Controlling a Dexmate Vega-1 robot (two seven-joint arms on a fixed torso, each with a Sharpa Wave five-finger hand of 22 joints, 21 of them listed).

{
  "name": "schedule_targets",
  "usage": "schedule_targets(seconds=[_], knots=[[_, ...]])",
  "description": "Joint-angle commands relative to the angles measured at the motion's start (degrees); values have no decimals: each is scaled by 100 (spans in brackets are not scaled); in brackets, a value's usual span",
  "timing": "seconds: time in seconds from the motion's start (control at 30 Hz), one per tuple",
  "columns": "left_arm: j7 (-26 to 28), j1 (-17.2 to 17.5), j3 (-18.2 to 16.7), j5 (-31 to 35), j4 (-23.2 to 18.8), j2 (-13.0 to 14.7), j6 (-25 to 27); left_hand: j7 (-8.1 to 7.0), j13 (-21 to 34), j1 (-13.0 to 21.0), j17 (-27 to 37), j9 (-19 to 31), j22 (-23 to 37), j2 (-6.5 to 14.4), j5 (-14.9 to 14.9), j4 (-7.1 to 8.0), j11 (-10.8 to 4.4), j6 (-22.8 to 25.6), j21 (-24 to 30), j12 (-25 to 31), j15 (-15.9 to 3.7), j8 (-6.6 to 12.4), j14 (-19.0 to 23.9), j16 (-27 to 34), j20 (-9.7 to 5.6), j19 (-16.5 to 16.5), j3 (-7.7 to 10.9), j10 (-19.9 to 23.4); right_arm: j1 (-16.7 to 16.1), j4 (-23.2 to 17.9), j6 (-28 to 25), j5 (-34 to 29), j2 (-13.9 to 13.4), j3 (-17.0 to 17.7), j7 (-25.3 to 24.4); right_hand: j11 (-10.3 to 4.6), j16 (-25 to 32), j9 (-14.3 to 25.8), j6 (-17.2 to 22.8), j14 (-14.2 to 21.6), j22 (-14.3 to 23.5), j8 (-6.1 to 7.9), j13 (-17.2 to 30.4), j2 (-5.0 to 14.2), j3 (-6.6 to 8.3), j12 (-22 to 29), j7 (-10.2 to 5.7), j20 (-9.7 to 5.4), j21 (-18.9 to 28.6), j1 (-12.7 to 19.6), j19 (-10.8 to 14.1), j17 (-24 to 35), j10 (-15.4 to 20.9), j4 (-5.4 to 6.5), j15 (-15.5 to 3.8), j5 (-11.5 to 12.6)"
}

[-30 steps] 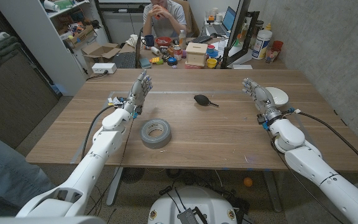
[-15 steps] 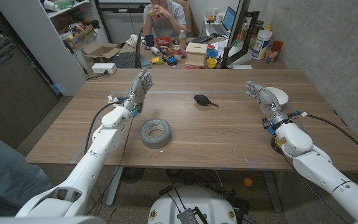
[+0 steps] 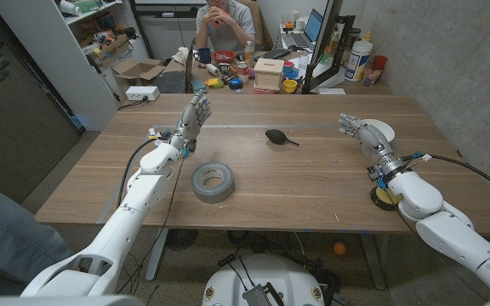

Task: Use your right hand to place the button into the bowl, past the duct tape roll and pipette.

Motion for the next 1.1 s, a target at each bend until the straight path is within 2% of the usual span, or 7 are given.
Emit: schedule_targets(seconds=[0.03,0.2,0.23,0.27,0.4,0.7,1.1], knots=[[158,84,131,86,-383,47,167,10,7,28,12,17,26,23,20,-4,-6,19,6,45,29,25,-5,29,-5,-34,-13,16,-246,45,672,-237,-404,134,604,-24,44,15,27,66,13,49,10,-25,7,40,-54,3,-18,76,79,4,40,-54,-3,-6],[260,165,149,123,-573,81,247,6,7,31,12,17,27,29,20,-5,0,19,7,43,28,22,-3,29,0,-32,-20,15,-369,80,861,-257,-539,202,719,-38,41,18,46,103,11,55,13,-95,-22,43,-89,21,-28,77,138,2,55,-80,-19,-5],[272,177,155,128,-607,90,267,2,7,32,12,17,27,30,20,-5,-1,22,7,43,28,23,-2,29,1,-32,-21,16,-378,118,931,-252,-553,209,759,-44,37,19,61,114,10,60,14,-122,-31,45,-142,27,-38,81,153,0,62,-93,-21,-2],[297,191,164,144,-645,97,283,4,7,32,12,18,27,31,20,-5,-1,32,9,45,24,26,6,32,2,-26,-22,22,-384,169,1023,-263,-553,213,788,-71,35,22,92,161,10,69,16,-172,-46,64,-284,49,-58,92,197,-1,121,-116,-33,2],[379,238,201,180,-786,112,351,7,8,35,12,18,27,34,20,-6,-1,51,9,45,23,32,5,31,4,-26,-27,23,-456,310,1301,-280,-612,253,892,-86,45,22,165,301,6,86,22,-341,-108,99,-417,106,-101,109,319,-3,239,-171,-56,15],[532,317,314,286,-1109,182,557,1,8,38,13,18,27,39,20,-7,-3,58,9,42,19,32,7,30,6,-26,-35,22,-824,316,1571,-286,-812,484,877,-134,69,24,165,450,6,74,26,-461,-166,124,-442,146,-123,86,447,2,328,-176,-65,30],[656,380,443,387,-1501,289,870,1,8,44,13,19,27,47,19,-8,-10,64,8,41,21,29,10,29,13,-27,-49,25,-1285,320,1808,-717,-1097,817,717,-182,68,26,139,520,7,58,29,-528,-212,136,-462,161,-155,41,530,11,383,-155,-99,51]])
